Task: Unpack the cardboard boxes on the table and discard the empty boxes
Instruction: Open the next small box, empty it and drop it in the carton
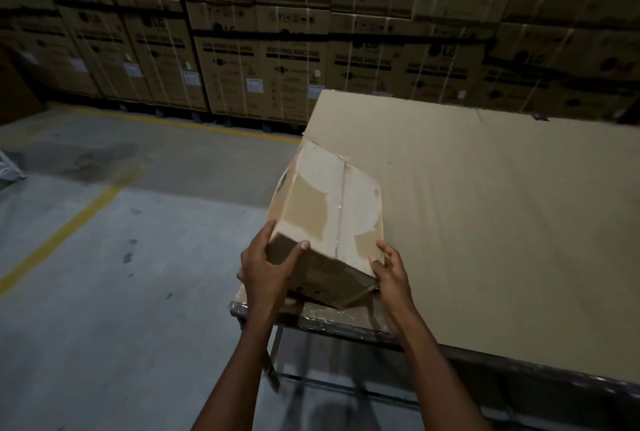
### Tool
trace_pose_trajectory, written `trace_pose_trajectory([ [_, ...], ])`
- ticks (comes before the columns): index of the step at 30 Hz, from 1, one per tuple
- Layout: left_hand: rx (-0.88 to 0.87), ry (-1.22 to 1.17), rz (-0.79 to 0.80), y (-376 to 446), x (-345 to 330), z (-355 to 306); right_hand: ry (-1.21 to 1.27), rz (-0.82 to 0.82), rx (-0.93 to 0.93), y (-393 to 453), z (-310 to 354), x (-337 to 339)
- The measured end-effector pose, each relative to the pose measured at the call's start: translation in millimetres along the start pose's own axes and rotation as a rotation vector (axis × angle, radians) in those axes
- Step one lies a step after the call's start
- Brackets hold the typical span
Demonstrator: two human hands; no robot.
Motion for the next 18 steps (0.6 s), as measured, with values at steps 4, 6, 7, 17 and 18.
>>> trace_pose_trajectory([
  [4,-0.339,-0.013,0.060,2,-3,-54,0.410,-0.116,-0.234,-2,-28,27],
  [6,-0.419,-0.018,0.043,5,-5,-64,0.398,-0.158,-0.278,-10,-36,40],
  [7,-0.397,0.050,0.013,7,-6,-62,0.348,-0.170,-0.293,-13,-40,45],
  [17,-0.065,-0.006,0.533,-26,-71,-17,0.001,-0.239,-0.042,-25,22,71],
  [18,-0.056,-0.021,0.559,-29,-77,-13,0.030,-0.235,-0.006,-26,34,69],
])
Point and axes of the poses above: each hand's wrist, its own y-axis towards the middle knuckle, its own x-axis out of the back of the hand, z = x × y, the point moved 7 cm from there along y, towards the middle knuckle, and after that the axes turned 14 degrees about y, right-handed, at the moved point
